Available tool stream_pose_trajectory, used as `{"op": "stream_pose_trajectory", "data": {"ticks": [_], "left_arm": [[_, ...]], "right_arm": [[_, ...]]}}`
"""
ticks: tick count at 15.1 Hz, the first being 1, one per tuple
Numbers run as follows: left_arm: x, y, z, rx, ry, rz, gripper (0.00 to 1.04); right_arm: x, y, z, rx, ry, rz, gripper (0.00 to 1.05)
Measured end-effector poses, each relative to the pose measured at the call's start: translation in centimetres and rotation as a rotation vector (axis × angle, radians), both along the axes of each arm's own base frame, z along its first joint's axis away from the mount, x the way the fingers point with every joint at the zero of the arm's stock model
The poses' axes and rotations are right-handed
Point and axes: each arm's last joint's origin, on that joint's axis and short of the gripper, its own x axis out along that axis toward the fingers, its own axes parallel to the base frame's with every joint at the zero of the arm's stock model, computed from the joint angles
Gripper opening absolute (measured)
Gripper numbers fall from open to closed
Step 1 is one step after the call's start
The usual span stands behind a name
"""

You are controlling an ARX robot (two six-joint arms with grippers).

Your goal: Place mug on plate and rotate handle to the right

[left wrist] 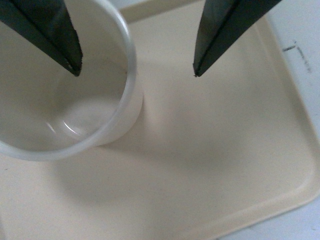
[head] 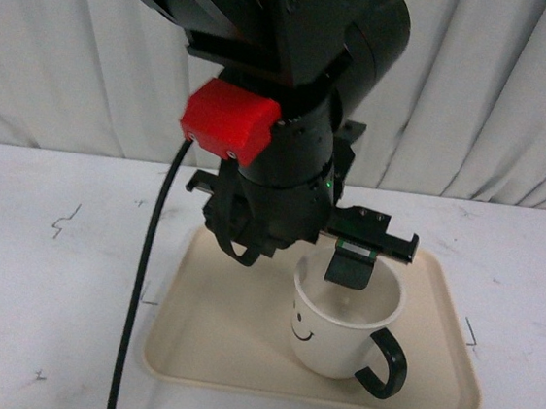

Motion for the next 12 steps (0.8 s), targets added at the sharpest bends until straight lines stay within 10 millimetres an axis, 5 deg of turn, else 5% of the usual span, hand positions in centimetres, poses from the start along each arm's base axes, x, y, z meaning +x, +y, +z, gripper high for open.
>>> {"op": "stream_pose_trajectory", "data": {"ticks": [3, 6, 7, 8, 10, 12], "left_arm": [[-2.6, 3.3, 6.8, -0.102, -0.27, 0.029, 0.98], [-8.3, 8.6, 12.4, -0.217, -0.787, 0.117, 0.95], [-9.5, 10.5, 12.5, -0.225, -0.993, 0.265, 0.83], [-10.8, 12.5, 10.5, -0.22, -1.055, 0.318, 0.7], [-13.2, 15.5, 7.1, -0.206, -1.051, 0.332, 0.47], [-15.4, 17.6, 6.6, -0.23, -1.093, 0.335, 0.23]], "right_arm": [[0.0, 0.0, 0.0, 0.0, 0.0, 0.0, 0.98], [0.0, 0.0, 0.0, 0.0, 0.0, 0.0, 0.98], [0.0, 0.0, 0.0, 0.0, -0.002, 0.001, 0.98], [0.0, 0.0, 0.0, 0.0, -0.001, 0.0, 0.98], [0.0, 0.0, 0.0, 0.0, -0.001, 0.0, 0.98], [0.0, 0.0, 0.0, 0.0, -0.001, 0.0, 0.98]]}}
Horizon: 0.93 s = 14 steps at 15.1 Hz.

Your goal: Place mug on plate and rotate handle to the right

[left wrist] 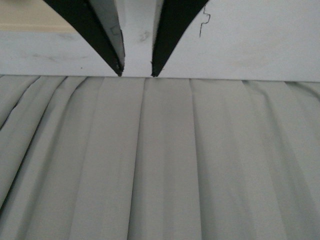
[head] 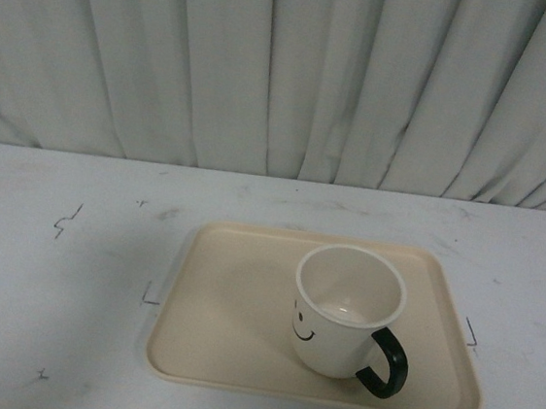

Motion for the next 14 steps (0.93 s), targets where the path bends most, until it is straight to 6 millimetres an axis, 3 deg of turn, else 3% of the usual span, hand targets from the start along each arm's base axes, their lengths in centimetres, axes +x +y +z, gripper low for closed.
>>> {"op": "stream_pose_trajectory", "data": {"ticks": [2, 12, 14], "left_arm": [[-1.8, 1.5, -1.7, 0.007, 0.028, -0.006, 0.02], [-7.1, 5.5, -4.5, 0.008, 0.029, 0.014, 0.02], [-7.7, 5.3, -4.9, 0.008, -0.011, -0.011, 0.02]], "right_arm": [[0.0, 0.0, 0.0, 0.0, 0.0, 0.0, 0.98], [0.0, 0.0, 0.0, 0.0, 0.0, 0.0, 0.98], [0.0, 0.0, 0.0, 0.0, 0.0, 0.0, 0.98]]}}
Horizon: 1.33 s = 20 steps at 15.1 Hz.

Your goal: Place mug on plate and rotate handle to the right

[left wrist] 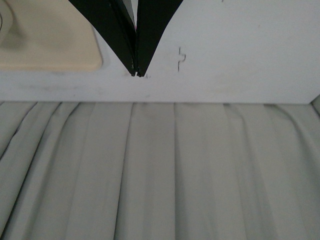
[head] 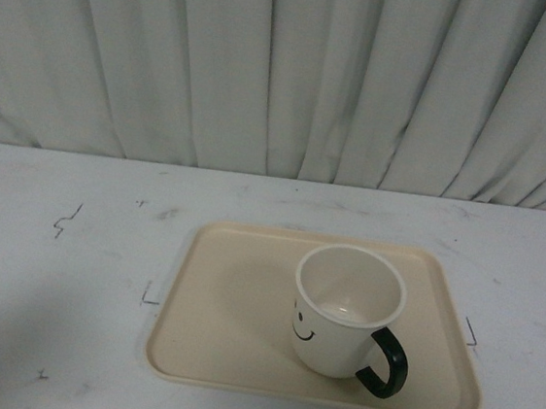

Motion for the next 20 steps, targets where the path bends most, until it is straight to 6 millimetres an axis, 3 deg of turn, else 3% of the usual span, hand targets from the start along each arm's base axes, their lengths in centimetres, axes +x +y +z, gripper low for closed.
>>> {"op": "stream_pose_trajectory", "data": {"ticks": [19, 20], "left_arm": [[-3.8, 0.0, -0.6, 0.0, 0.031, 0.002, 0.02], [-3.8, 0.0, -0.6, 0.0, 0.034, 0.002, 0.07]], "right_arm": [[0.0, 0.0, 0.0, 0.0, 0.0, 0.0, 0.98], [0.0, 0.0, 0.0, 0.0, 0.001, 0.0, 0.98]]}}
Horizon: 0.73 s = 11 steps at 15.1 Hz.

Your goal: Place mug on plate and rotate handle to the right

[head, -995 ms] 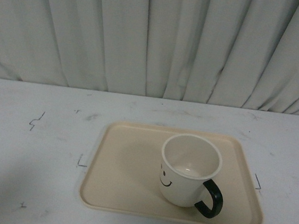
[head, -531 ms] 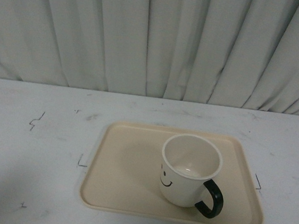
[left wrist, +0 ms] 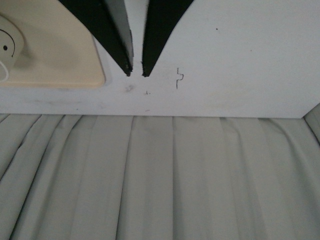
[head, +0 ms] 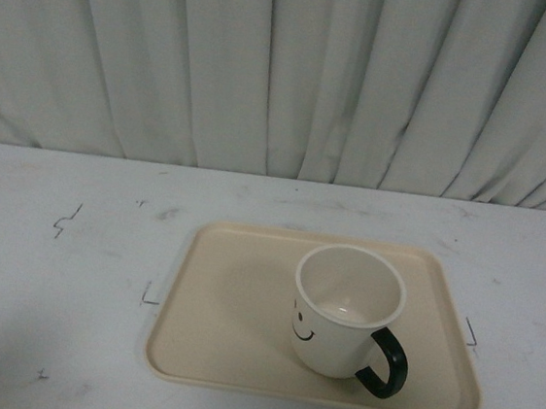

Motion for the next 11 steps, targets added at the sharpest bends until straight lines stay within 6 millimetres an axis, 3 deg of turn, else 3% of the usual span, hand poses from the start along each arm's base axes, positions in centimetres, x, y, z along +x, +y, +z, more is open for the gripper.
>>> {"op": "stream_pose_trajectory", "data": {"ticks": [2, 3, 4, 5, 6, 8, 11], "left_arm": [[0.0, 0.0, 0.1, 0.0, -0.005, 0.0, 0.32], [0.0, 0.0, 0.0, 0.0, -0.005, 0.0, 0.45], [0.0, 0.0, 0.0, 0.0, -0.005, -0.002, 0.55], [0.0, 0.0, 0.1, 0.0, -0.006, 0.004, 0.66], [0.0, 0.0, 0.1, 0.0, -0.006, 0.0, 0.79], [0.0, 0.0, 0.1, 0.001, -0.005, 0.001, 1.0], [0.0, 0.0, 0.1, 0.001, -0.005, 0.001, 0.98]], "right_arm": [[0.0, 0.0, 0.0, 0.0, -0.001, 0.0, 0.98], [-0.1, 0.0, -0.2, -0.01, 0.098, 0.051, 0.98], [0.3, -0.1, -0.1, -0.005, 0.348, 0.185, 0.98], [1.3, 0.3, 0.4, 0.03, 0.495, 0.296, 0.98], [2.4, 1.1, 1.2, 0.025, 0.525, 0.388, 0.98], [6.4, 2.1, 3.9, 0.005, 0.579, 0.402, 0.98], [12.5, 3.5, 4.7, 0.027, 0.744, 0.378, 0.98]]}}
